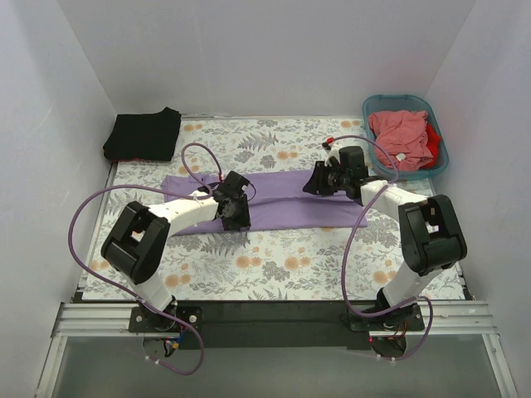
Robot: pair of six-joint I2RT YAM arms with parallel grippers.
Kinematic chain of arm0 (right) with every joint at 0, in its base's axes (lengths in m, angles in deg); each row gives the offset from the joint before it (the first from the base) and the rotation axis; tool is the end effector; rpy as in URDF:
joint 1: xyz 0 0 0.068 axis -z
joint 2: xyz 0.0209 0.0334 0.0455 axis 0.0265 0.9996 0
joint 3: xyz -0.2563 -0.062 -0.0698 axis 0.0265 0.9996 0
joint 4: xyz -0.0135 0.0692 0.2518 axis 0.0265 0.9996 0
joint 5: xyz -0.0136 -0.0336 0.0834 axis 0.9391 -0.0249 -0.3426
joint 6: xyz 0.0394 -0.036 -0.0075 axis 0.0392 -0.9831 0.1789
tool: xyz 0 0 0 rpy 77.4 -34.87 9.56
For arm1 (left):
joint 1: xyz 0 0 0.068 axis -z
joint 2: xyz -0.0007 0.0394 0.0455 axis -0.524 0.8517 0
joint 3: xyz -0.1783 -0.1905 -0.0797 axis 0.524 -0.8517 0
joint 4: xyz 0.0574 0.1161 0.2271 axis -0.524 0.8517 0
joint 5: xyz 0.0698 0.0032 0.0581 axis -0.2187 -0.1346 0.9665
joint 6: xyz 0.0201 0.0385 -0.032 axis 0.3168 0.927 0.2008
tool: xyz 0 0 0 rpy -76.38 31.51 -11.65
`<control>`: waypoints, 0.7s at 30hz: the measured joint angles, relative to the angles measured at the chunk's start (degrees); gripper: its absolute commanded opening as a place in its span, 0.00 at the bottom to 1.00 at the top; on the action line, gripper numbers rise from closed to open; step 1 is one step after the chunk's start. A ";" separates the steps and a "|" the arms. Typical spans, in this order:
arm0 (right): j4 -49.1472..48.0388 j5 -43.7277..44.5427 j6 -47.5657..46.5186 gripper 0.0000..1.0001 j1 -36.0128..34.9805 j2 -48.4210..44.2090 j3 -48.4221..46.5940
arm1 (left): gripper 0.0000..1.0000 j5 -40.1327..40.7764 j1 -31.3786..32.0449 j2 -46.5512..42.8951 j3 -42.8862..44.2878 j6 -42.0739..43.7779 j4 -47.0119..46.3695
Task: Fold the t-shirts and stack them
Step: Fold the tshirt
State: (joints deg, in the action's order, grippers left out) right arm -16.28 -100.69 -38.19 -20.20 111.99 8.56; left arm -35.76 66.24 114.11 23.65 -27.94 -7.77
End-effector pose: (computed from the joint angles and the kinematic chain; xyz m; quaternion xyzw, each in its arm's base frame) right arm 0.3403 0.1290 0.2006 -0.0951 0.8676 0.3012 0.3839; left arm 0.2624 -0.1790 0.1628 -0.3532 0.9152 -0.1448 0.1289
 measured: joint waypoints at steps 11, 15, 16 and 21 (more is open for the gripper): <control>2.73 -5.38 1.42 0.30 6.75 0.37 6.19 | 0.35 -0.02 0.00 -0.79 0.33 -0.57 1.99; 2.75 -5.75 1.64 0.30 8.63 1.79 6.19 | 0.35 0.00 0.00 -1.77 0.33 -0.85 2.23; 2.73 -5.75 1.62 0.30 9.05 2.19 6.14 | 0.35 0.02 0.00 -1.92 0.33 -0.87 2.23; 3.15 -5.84 1.62 0.30 11.02 5.14 4.79 | 0.35 0.42 0.00 -2.86 0.33 -1.05 2.21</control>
State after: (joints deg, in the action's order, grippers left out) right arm -13.14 -106.53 -36.58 -9.18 117.12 13.35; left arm -35.35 66.24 111.25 23.98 -28.99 -5.56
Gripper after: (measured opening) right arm 0.303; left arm 0.348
